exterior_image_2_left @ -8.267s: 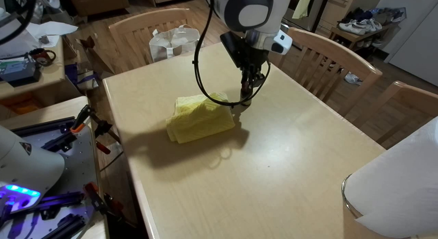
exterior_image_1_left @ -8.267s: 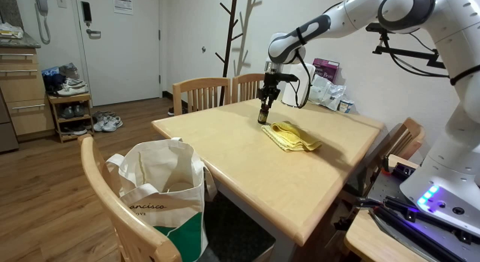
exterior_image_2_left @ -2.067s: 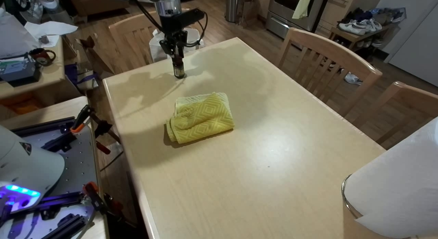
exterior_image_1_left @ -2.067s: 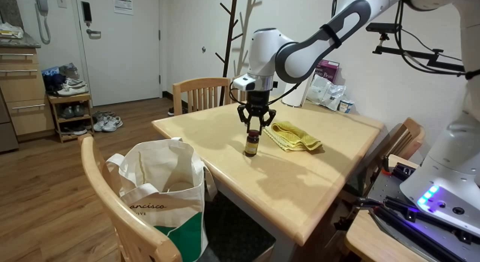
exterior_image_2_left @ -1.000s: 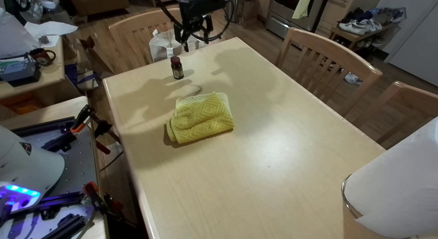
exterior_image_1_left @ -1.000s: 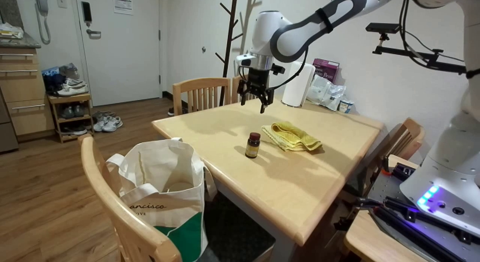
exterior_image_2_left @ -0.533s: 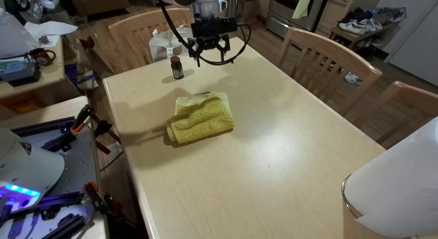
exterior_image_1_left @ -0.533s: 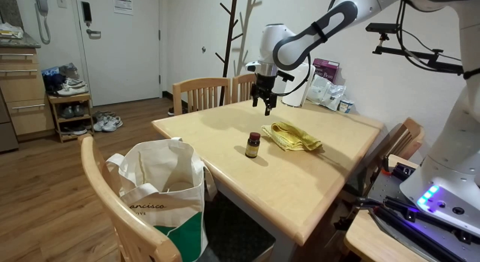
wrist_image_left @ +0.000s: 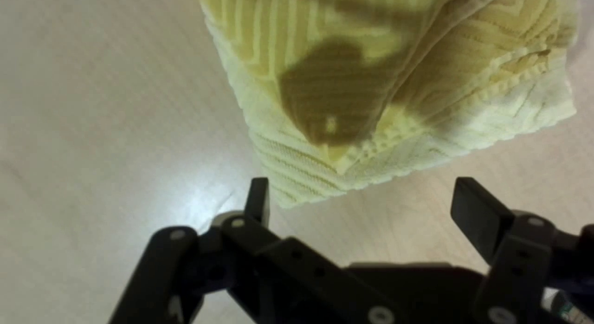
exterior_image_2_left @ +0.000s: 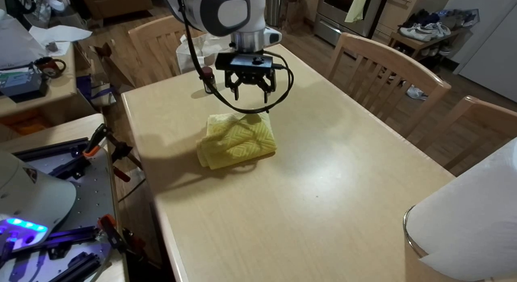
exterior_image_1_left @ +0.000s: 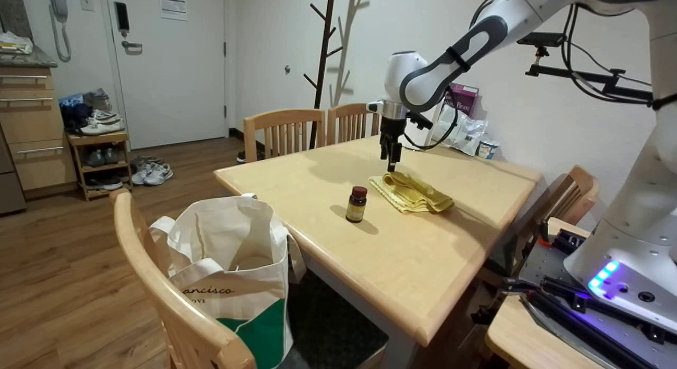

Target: Move the bottle to the left, use the yellow towel to wipe the table

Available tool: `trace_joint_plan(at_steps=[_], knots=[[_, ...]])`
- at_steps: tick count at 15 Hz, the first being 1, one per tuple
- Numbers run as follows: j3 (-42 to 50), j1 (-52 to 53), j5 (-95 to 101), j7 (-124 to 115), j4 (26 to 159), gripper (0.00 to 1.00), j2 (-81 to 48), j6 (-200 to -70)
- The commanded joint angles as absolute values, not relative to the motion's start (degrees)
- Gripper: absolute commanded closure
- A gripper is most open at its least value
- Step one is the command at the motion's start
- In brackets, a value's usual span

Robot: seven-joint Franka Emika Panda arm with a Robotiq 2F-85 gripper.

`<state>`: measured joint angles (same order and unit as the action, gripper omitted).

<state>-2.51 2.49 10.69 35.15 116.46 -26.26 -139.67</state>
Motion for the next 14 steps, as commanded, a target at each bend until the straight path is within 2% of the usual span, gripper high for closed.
trace_joint_plan(at_steps=[1,9,10,11,12,13,14], knots=[[-3.03,0.88,8.60,26.39,122.33,0.00,-22.68,-141.56],[-1.96,0.53,2.84,8.02,131.81,0.00,-18.59,-144.12],[-2.34,0.36,0.98,6.51,131.61,0.25,-19.02,-143.73],[-2.35,0.56,-0.36,4.49,131.36,0.21,-19.49,-143.73],[-2.39,0.77,-1.84,2.57,130.80,0.06,-20.41,-144.06],[-2.27,1.15,-2.96,0.19,130.36,0.38,-21.26,-144.68],[-2.58,1.16,-4.88,-1.51,129.87,0.38,-22.18,-144.92]])
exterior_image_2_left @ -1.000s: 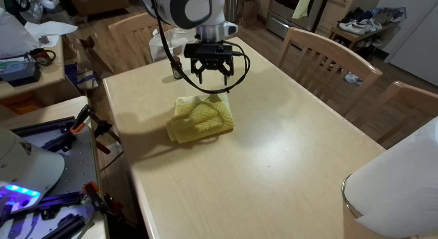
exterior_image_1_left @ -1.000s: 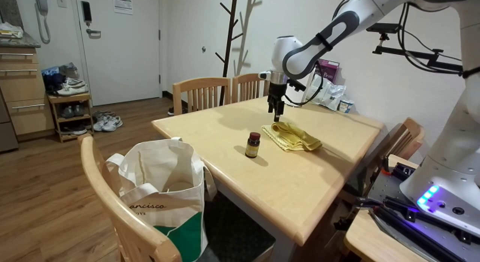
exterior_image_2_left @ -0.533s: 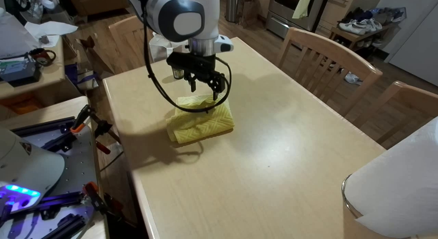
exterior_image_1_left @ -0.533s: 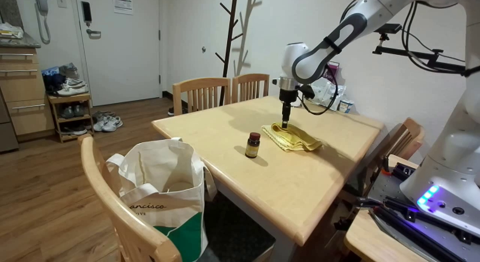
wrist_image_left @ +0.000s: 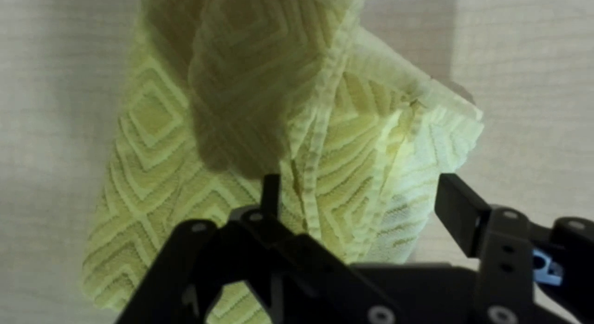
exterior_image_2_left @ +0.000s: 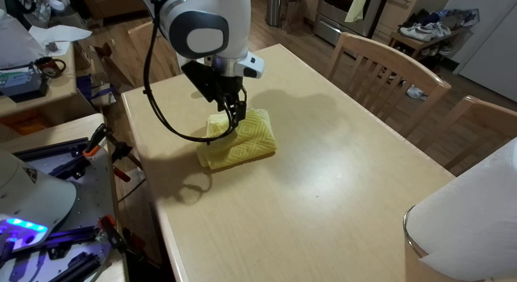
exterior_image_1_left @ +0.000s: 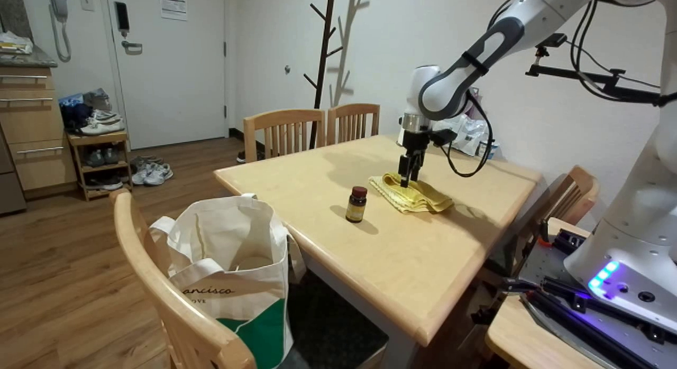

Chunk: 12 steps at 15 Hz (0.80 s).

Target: Move the bottle to the left, use the yellow towel to wipe the table

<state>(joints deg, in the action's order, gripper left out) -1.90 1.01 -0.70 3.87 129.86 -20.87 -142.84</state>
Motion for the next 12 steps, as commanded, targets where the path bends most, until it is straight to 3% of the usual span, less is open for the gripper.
trace_joint_plan(at_steps=[1,9,10,11,12], knots=[[-3.00,1.04,-6.89,-2.88,129.72,0.45,-22.63,-145.37],[-1.82,3.39,-7.49,-11.01,129.63,0.98,-24.36,-151.34],[-1.78,3.45,-7.73,-11.41,129.87,0.94,-24.26,-151.64],[-1.21,3.97,-7.07,-12.46,130.02,0.61,-24.11,-151.70],[-0.98,4.28,-6.77,-12.94,130.30,0.65,-23.74,-152.18]])
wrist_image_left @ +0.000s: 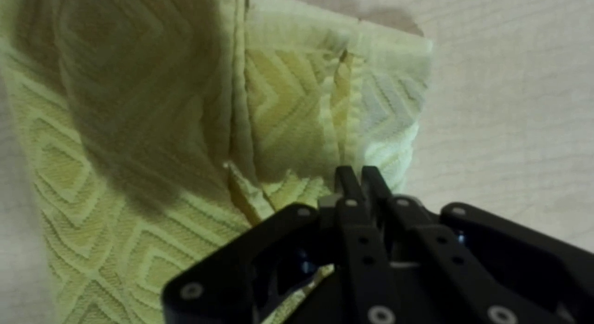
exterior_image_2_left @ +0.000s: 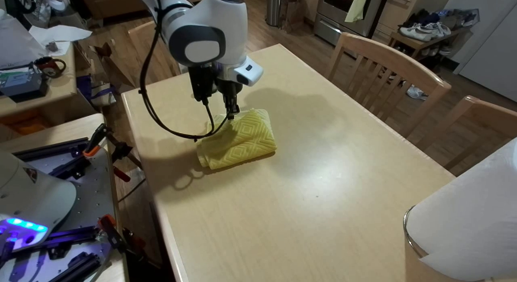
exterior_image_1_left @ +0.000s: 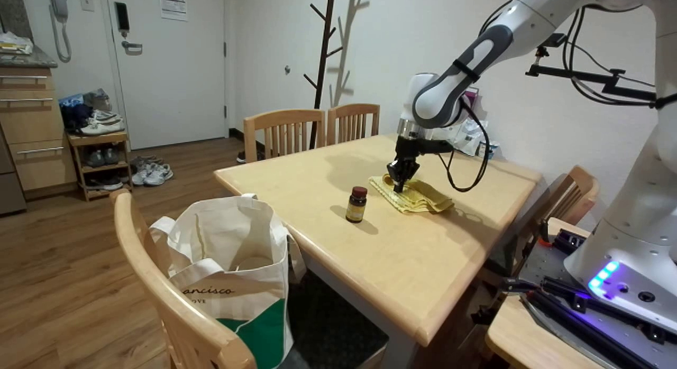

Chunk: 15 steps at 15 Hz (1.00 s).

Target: Move the bottle to the left, use the yellow towel to wipe the table

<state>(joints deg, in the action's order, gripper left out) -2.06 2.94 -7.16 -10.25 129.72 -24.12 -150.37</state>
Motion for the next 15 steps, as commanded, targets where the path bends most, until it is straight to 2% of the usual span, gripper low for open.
trace_joint_plan(at_steps=[1,6,11,15], knots=[[-0.49,4.88,-6.31,-13.88,130.22,0.64,-23.36,-152.40],[2.51,7.91,-2.91,-17.53,130.25,0.34,-23.58,-153.88],[10.30,14.67,9.70,-27.20,130.33,0.02,-21.54,-151.41],[13.41,16.97,16.01,-33.15,130.31,0.00,-20.99,-151.44]])
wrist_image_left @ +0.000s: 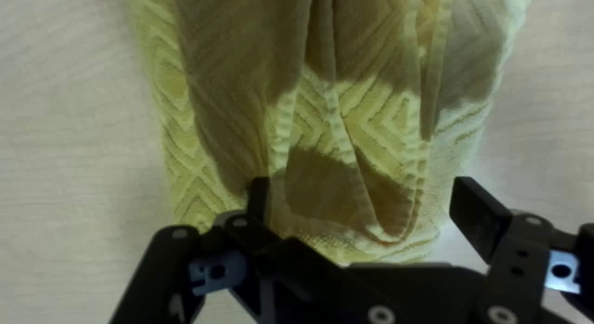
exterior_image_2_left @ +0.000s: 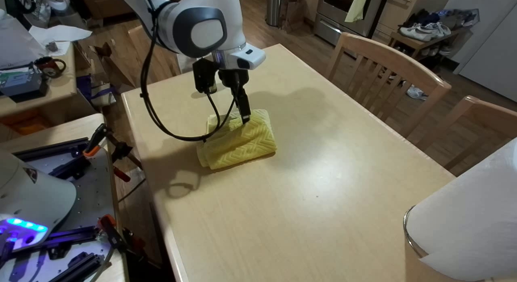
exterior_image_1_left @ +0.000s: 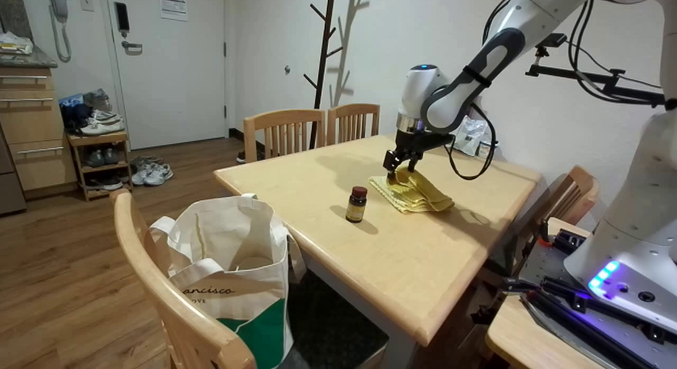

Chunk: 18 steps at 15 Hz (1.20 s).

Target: Move the bottle to the left, use the yellow towel to wipe the table

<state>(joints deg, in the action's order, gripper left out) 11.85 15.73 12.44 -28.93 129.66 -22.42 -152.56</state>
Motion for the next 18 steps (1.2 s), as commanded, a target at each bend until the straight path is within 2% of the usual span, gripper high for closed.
trace_joint_plan(at_steps=[1,6,11,17,18], knots=[[13.40,16.68,16.15,-33.69,130.45,0.00,-21.10,-151.90],[10.97,12.89,10.66,-32.29,132.70,0.00,-21.10,-154.03],[12.24,11.76,10.06,-34.45,133.79,0.00,-21.16,-154.60],[7.10,7.78,1.67,-29.98,134.29,0.00,-23.48,-157.83],[6.24,7.44,0.43,-29.21,134.19,0.25,-23.84,-158.37]])
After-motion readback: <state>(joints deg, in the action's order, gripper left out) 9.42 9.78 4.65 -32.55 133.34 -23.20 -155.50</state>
